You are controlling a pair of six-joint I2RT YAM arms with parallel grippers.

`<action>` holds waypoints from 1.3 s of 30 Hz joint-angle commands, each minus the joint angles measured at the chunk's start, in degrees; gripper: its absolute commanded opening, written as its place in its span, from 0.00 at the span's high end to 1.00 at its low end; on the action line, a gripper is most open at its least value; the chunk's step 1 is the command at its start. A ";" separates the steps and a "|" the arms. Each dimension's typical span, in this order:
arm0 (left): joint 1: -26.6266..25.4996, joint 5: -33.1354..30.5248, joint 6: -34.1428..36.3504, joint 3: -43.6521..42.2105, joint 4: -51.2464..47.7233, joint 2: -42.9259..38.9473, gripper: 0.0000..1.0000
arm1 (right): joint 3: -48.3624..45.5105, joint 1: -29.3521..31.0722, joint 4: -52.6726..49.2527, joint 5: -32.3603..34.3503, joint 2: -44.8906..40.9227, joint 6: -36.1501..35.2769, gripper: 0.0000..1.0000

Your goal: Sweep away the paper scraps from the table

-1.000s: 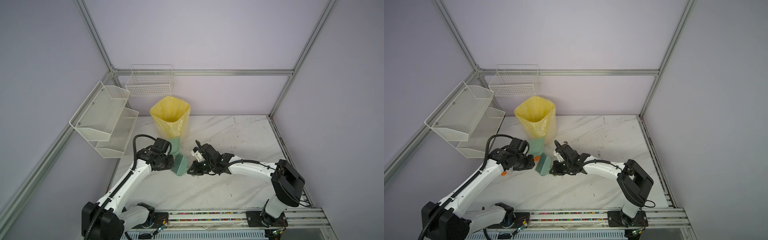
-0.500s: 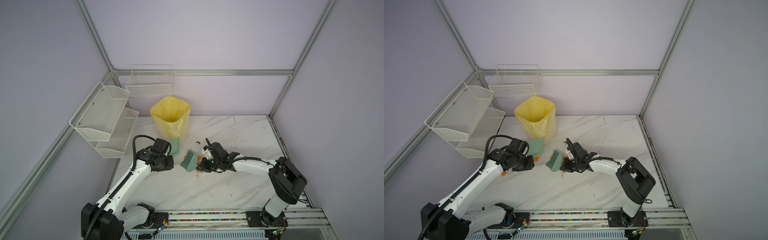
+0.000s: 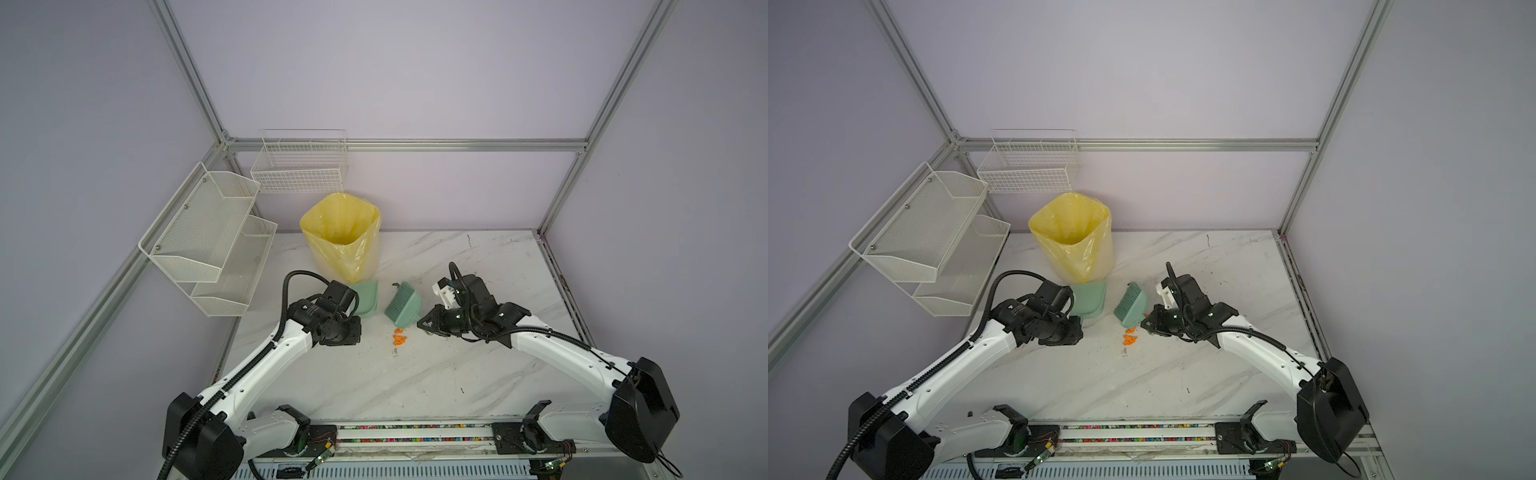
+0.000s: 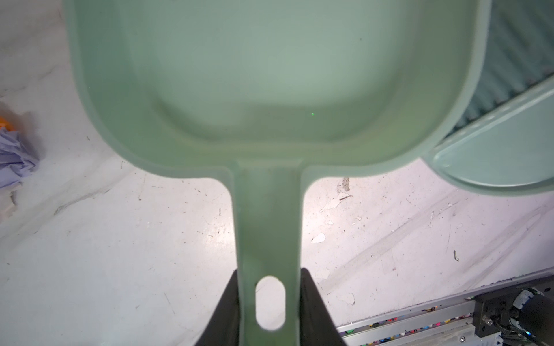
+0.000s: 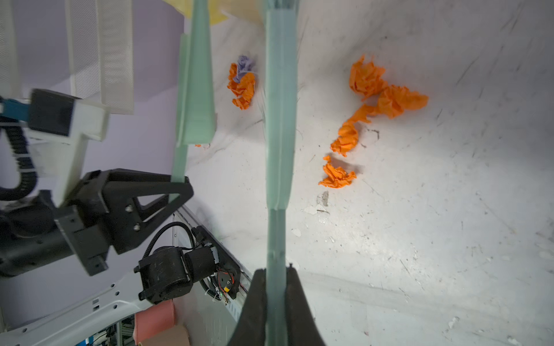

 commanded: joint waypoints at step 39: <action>-35.58 -1.23 -25.27 -6.19 -0.04 5.67 1.00 | 25.59 -2.33 -16.74 39.85 19.84 -33.11 1.00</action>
